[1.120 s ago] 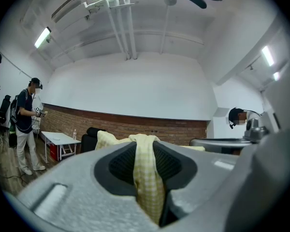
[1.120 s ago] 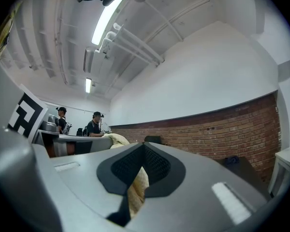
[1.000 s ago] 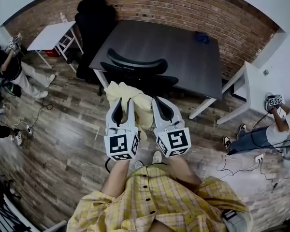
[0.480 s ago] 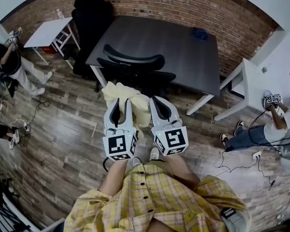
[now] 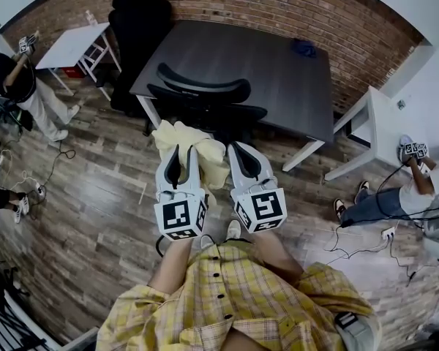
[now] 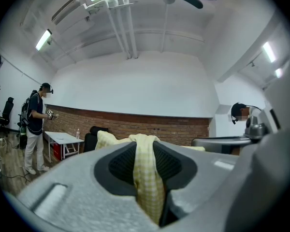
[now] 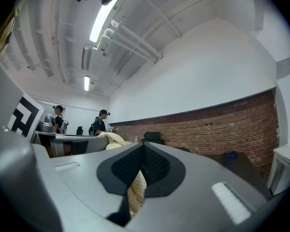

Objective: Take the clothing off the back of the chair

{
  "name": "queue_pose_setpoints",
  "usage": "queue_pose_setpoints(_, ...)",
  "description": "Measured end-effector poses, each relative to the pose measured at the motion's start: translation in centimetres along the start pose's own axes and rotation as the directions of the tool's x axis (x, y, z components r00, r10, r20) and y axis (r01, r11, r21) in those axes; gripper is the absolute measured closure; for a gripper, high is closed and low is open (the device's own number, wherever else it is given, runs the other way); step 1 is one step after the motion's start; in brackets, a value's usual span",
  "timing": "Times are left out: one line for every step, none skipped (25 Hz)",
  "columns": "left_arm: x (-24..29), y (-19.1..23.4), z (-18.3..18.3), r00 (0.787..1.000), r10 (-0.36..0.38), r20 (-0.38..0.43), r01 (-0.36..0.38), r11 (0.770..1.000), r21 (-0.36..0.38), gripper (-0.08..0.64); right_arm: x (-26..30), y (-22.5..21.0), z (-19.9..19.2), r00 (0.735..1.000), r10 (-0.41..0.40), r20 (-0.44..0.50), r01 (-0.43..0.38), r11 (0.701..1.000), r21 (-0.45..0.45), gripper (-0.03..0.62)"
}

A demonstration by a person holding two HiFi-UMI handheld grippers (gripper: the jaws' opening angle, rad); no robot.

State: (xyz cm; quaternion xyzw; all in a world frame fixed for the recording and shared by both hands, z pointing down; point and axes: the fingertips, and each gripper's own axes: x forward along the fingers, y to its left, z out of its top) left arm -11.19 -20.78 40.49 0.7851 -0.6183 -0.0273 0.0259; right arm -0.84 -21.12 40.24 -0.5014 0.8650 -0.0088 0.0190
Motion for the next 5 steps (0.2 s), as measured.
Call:
queue_pose_setpoints(-0.02,0.01,0.02,1.0,0.0,0.001,0.0,1.0,0.001,0.457,0.03,0.04,0.01,1.0,0.001,0.0,-0.001,1.0,-0.001,0.591)
queue_pose_setpoints(-0.05,0.01,0.04,1.0,0.0,0.002,0.0,1.0,0.004,0.457,0.07,0.07,0.02,1.0,0.002,0.0,-0.002,1.0,-0.001,0.591)
queue_pose_setpoints(-0.07,0.0,0.07,1.0,0.001,0.003,-0.001,1.0,0.008,0.457,0.11,0.08,0.01,1.0,0.003,-0.001,-0.003,1.0,-0.001,0.592)
queue_pose_setpoints(-0.1,-0.01,0.08,1.0,0.001,0.004,-0.001,1.0,0.012,0.457,0.16,0.09,-0.03,1.0,0.003,-0.002,-0.003,1.0,0.0,0.591)
queue_pose_setpoints(-0.12,-0.03,0.1,1.0,0.002,0.004,-0.002,1.0,0.016,0.457,0.21,0.09,-0.08,1.0,0.003,-0.003,-0.003,1.0,0.001,0.591)
